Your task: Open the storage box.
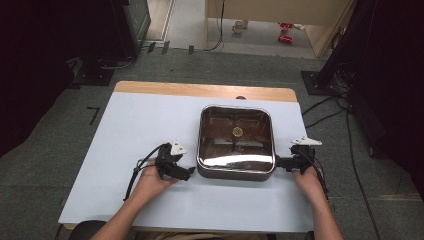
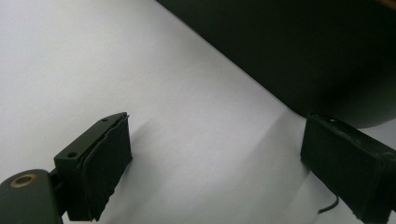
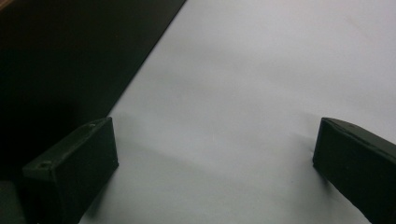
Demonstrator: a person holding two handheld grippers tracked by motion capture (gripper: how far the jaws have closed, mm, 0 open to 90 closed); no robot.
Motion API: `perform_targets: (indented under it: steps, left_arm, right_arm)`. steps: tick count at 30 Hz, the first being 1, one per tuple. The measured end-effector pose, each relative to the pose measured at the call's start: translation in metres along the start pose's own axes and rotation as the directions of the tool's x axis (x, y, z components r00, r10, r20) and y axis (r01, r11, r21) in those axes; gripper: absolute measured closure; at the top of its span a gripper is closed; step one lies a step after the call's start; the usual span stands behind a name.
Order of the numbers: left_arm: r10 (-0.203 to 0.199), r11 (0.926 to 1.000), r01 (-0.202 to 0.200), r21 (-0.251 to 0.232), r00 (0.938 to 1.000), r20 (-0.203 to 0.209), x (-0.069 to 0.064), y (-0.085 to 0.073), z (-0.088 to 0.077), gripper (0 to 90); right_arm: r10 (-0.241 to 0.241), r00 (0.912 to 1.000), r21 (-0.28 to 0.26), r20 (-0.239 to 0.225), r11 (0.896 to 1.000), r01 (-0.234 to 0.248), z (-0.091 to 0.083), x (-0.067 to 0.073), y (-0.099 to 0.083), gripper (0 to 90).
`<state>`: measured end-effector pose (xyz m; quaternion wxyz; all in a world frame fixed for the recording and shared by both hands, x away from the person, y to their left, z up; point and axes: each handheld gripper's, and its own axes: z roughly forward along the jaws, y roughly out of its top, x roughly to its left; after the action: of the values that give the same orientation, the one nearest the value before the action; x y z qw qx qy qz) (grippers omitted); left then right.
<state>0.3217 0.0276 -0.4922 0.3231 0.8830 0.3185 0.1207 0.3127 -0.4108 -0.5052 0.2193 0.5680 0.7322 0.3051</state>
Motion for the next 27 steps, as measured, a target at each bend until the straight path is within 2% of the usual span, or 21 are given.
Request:
perform_targets:
  steps: [4,6,8,9,11,15,19,21,23,24,27]
  left_arm:
    - [0.005,0.9997,-0.005,0.022,0.9999,0.009,0.002,0.003,-0.002,12.6]
    - [0.009,0.9996,-0.009,0.025,0.9998,0.016,0.004,0.003,-0.004,18.4]
    - [0.015,0.9989,-0.016,0.044,0.9996,0.026,0.006,0.004,-0.006,20.1]
    - [0.016,0.9984,-0.018,0.054,0.9992,0.035,0.008,0.005,-0.007,23.8]
    - [0.014,0.9983,-0.017,0.057,0.9989,0.045,0.01,0.006,-0.008,24.2]
    - [-0.019,0.9976,0.012,0.068,0.9953,0.095,0.015,0.007,-0.011,25.9]
    - [-0.026,0.997,0.019,0.075,0.9943,0.104,0.02,0.011,-0.016,25.9]
    - [-0.029,0.9971,0.021,0.074,0.9938,0.108,0.021,0.012,-0.018,25.9]
    - [-0.039,0.9977,0.033,0.059,0.9924,0.117,0.024,0.014,-0.023,25.9]
    - [-0.047,0.9981,0.041,0.046,0.9897,0.135,0.026,0.017,-0.028,25.9]
    - [-0.052,0.9985,0.048,0.028,0.9879,0.146,0.029,0.021,-0.035,26.0]
  right_arm:
    - [0.0,1.0,0.0,0.0,1.0,0.0,0.0,0.0,0.0,0.0]
    - [0.0,1.0,0.0,0.0,1.0,0.0,0.0,0.0,0.0,0.0]
    - [0.0,1.0,0.0,0.0,1.0,0.0,0.0,0.0,0.0,0.0]
    - [0.0,1.0,0.0,0.0,1.0,0.0,0.0,0.0,0.0,0.0]
    - [0.0,1.0,0.0,0.0,1.0,0.0,0.0,0.0,0.0,0.0]
    - [0.0,1.0,0.0,0.0,1.0,0.0,0.0,0.0,0.0,0.0]
    - [0.0,1.0,0.0,0.0,1.0,0.0,0.0,0.0,0.0,0.0]
    - [0.0,1.0,0.0,0.0,1.0,0.0,0.0,0.0,0.0,0.0]
    - [0.0,1.0,0.0,0.0,1.0,0.0,0.0,0.0,0.0,0.0]
    - [0.0,1.0,0.0,0.0,1.0,0.0,0.0,0.0,0.0,0.0]
    - [0.0,1.0,0.0,0.001,1.0,0.0,0.0,0.0,0.0,0.0]
